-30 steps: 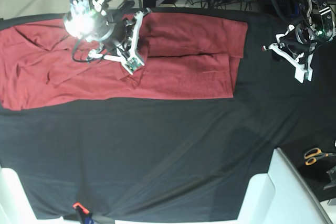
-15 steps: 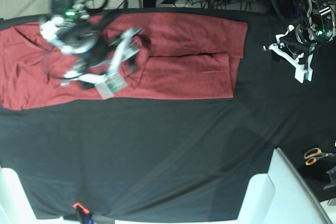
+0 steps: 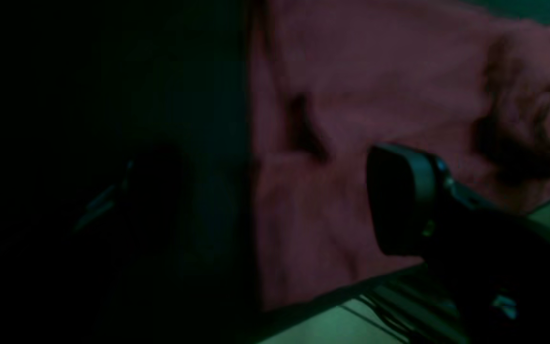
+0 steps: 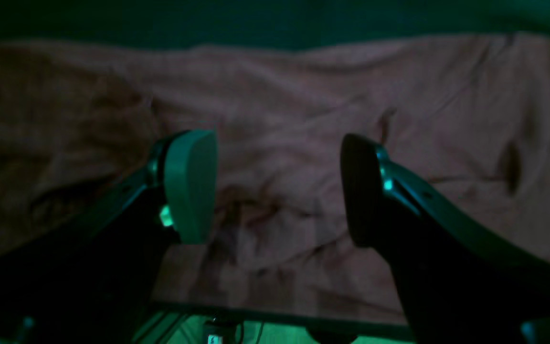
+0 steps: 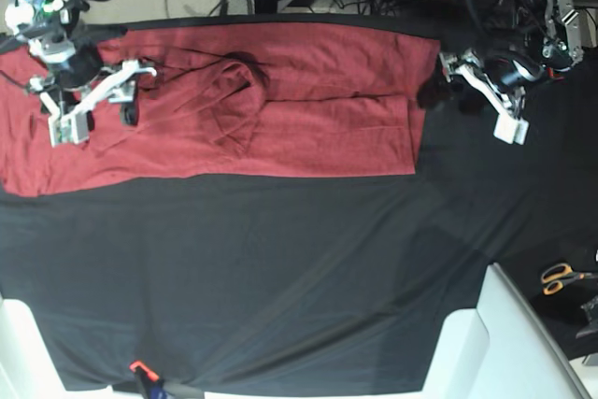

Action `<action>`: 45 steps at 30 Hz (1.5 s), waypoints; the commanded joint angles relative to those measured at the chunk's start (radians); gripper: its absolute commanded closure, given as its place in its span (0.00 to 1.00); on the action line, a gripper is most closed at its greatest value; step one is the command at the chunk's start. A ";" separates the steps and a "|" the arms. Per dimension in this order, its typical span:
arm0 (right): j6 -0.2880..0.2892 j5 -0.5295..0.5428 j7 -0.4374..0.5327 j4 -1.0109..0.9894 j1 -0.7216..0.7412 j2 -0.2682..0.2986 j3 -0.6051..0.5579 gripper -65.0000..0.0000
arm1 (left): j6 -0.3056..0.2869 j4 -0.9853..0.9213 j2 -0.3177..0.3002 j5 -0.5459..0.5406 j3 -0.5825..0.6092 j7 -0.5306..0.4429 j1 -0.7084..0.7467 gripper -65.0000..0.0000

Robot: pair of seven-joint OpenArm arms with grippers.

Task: Fold the T-shirt properly
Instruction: 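Grasp the shirt's shoulder end with the left gripper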

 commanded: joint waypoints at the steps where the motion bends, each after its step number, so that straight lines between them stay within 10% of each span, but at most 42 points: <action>1: 0.000 0.015 0.029 0.016 0.000 0.006 0.008 0.40 | -0.010 -0.014 -0.005 -0.025 -0.008 -0.020 -0.016 0.09; 26: 0.000 0.018 0.029 0.016 -0.020 0.032 0.001 0.40 | -0.010 -0.200 0.046 -0.025 0.110 -0.133 -0.048 0.11; 33: 0.000 0.018 0.029 0.016 -0.020 0.032 0.004 0.40 | -0.010 -0.243 0.056 -0.025 0.112 -0.133 -0.063 0.42; 45: 0.000 0.018 0.029 0.016 -0.017 0.032 0.001 0.40 | -0.010 -0.303 0.058 -0.024 0.169 -0.135 -0.109 0.51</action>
